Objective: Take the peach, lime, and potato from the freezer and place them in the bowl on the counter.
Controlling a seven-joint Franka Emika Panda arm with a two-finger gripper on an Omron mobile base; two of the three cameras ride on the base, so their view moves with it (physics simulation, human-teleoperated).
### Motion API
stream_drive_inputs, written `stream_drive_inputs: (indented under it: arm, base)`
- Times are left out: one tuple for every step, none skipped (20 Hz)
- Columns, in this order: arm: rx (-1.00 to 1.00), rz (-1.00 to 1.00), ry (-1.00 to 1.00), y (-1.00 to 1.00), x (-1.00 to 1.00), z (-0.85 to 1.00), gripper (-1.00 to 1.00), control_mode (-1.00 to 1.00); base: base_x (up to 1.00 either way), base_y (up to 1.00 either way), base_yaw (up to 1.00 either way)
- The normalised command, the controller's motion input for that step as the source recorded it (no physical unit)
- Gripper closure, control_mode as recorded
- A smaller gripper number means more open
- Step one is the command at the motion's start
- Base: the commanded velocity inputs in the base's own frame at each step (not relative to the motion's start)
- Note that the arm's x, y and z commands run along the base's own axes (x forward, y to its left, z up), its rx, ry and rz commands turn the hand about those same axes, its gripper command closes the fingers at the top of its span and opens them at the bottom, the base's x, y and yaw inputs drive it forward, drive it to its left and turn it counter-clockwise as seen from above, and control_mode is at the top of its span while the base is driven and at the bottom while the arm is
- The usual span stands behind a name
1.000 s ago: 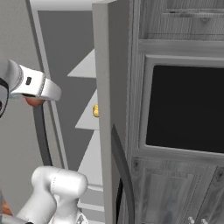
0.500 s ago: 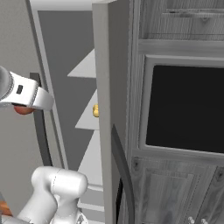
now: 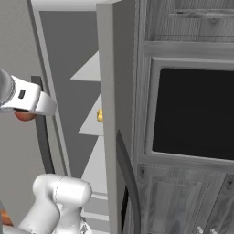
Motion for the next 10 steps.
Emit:
stream_drive_inputs:
  arm:
    - [0.00,0.02,0.00,0.00,-0.01,-0.26,1.00,-1.00]
    - [0.00,0.01,0.00,0.00,0.00,-0.26,1.00,-1.00]
    - [0.00,0.01,0.00,0.00,0.00,-0.26,1.00,-1.00]
    - [0.00,0.01,0.00,0.00,0.00,-0.26,1.00,-1.00]
    - [0.00,0.01,0.00,0.00,0.00,-0.22,1.00,-1.00]
    - [0.00,0.01,0.00,0.00,0.00,-0.24,1.00,-1.00]
    - [0.00,0.00,0.00,0.00,0.00,-0.32,1.00,-1.00]
    - [0.00,0.01,0.00,0.00,-0.02,-0.29,1.00,-1.00]
    - [0.00,0.00,0.00,0.00,-0.08,-0.20,1.00,-1.00]
    - [0.00,0.00,0.00,0.00,-0.11,-0.19,1.00,-1.00]
  base:
    - [0.00,0.00,0.00]
    - [0.00,0.00,0.00]
    - [0.00,0.00,0.00]
    - [0.00,0.00,0.00]
    - [0.00,0.00,0.00]
    - [0.00,0.00,0.00]
    - [0.00,0.00,0.00]
    - [0.00,0.00,0.00]
    - [0.00,0.00,0.00]
    - [0.00,0.00,0.00]
